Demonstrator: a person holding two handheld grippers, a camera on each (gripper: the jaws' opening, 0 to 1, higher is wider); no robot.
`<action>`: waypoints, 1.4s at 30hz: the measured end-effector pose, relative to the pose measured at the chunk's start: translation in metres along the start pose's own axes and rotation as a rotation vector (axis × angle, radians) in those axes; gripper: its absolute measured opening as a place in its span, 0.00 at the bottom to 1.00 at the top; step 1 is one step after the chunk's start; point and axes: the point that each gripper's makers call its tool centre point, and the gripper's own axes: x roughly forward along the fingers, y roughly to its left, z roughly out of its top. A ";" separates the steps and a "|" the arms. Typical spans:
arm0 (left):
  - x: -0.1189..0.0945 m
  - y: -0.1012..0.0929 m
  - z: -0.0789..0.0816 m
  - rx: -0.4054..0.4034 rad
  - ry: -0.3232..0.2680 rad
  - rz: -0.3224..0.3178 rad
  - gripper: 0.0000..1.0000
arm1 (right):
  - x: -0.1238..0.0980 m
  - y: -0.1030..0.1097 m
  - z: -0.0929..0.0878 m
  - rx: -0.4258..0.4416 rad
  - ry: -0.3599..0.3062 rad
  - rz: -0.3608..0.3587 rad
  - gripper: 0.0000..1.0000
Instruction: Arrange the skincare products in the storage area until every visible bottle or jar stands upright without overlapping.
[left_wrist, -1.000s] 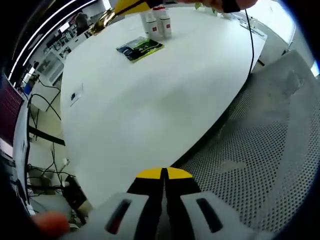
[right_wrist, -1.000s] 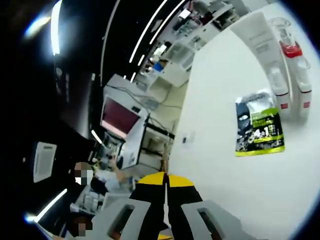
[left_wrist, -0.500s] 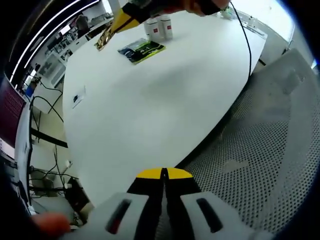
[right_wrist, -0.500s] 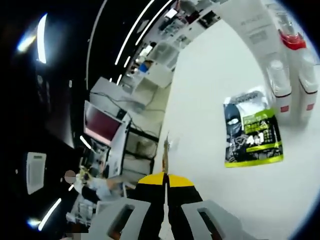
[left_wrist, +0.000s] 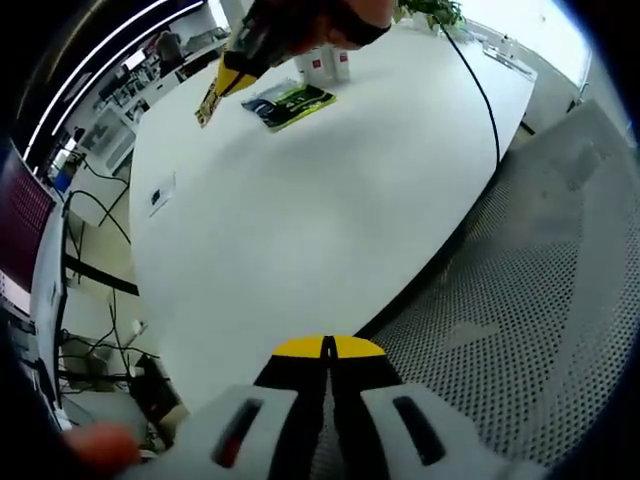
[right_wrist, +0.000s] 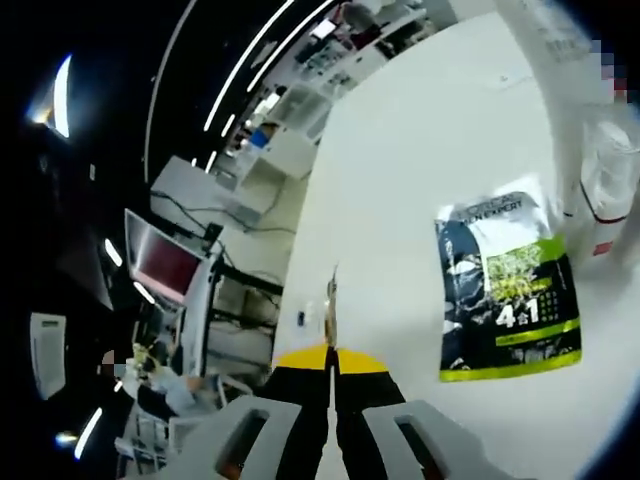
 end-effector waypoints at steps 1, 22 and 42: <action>0.000 0.000 0.000 -0.001 -0.001 0.001 0.00 | 0.002 -0.002 0.001 -0.001 0.002 -0.006 0.00; 0.000 0.002 -0.002 -0.015 0.003 0.001 0.00 | 0.036 -0.045 0.011 0.004 0.035 -0.146 0.00; 0.002 0.003 -0.004 -0.023 0.014 0.002 0.00 | 0.043 -0.066 0.028 -0.015 0.040 -0.236 0.00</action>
